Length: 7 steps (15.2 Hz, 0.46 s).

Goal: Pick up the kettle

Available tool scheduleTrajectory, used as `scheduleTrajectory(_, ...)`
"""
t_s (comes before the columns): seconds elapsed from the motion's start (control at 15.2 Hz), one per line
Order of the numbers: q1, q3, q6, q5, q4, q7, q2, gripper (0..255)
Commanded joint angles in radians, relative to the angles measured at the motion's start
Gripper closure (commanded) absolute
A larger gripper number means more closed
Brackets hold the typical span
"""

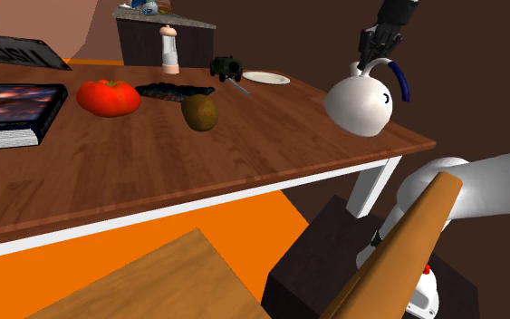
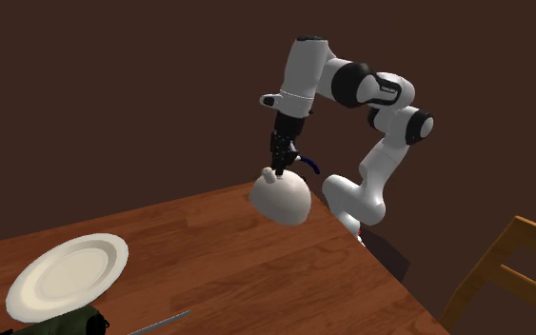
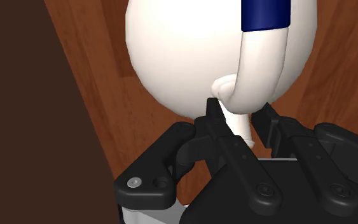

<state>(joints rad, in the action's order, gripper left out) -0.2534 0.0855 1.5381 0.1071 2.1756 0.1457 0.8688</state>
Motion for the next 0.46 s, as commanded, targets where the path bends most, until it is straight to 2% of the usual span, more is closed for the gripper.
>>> scheduleTrajectory(0.0,0.0,0.0,-0.022,0.0,-0.037,-0.003,-0.013,255)
scheduleTrajectory(0.26,0.002,-0.002,-0.066,-0.003,-0.114,-0.006,-0.045,255)
scheduleTrajectory(0.4,0.002,-0.002,-0.068,-0.003,-0.116,-0.006,-0.047,255)
